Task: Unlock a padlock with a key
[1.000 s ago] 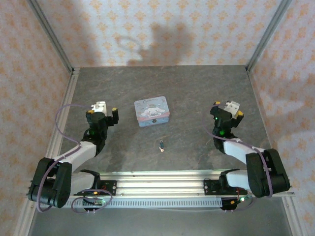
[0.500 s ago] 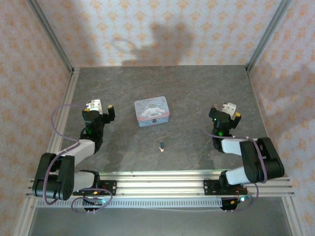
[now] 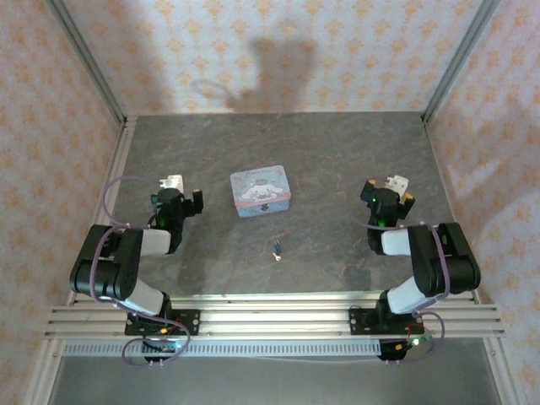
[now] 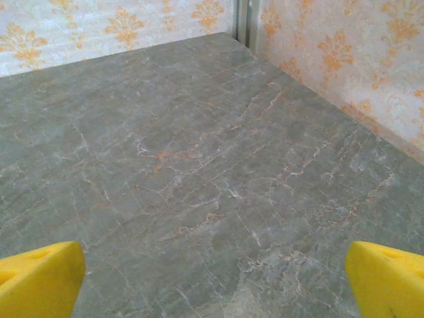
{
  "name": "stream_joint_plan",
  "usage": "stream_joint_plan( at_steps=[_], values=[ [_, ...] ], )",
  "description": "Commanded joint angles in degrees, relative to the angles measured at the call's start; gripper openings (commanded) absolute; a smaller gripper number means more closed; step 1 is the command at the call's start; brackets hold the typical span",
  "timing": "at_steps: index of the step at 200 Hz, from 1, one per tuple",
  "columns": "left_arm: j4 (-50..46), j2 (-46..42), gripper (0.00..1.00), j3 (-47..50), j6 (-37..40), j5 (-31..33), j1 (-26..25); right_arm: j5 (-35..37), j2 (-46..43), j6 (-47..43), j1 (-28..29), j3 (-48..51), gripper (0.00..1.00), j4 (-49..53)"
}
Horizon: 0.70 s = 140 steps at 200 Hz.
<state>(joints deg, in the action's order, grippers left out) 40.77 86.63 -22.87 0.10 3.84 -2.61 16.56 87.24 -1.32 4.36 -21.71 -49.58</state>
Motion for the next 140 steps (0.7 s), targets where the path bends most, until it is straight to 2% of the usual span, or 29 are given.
stream_joint_plan(
  at_steps=[1, 140],
  values=[
    [1.1, -0.9, 1.0, -1.8, 1.0, 0.5, 0.2, -1.0, 0.2, 1.0, -0.4, -0.9, 0.99, 1.8],
    [1.3, -0.8, 1.0, -1.8, 1.0, 0.5, 0.2, -1.1, 0.0, 1.1, -0.4, -1.0, 0.99, 2.2]
  ],
)
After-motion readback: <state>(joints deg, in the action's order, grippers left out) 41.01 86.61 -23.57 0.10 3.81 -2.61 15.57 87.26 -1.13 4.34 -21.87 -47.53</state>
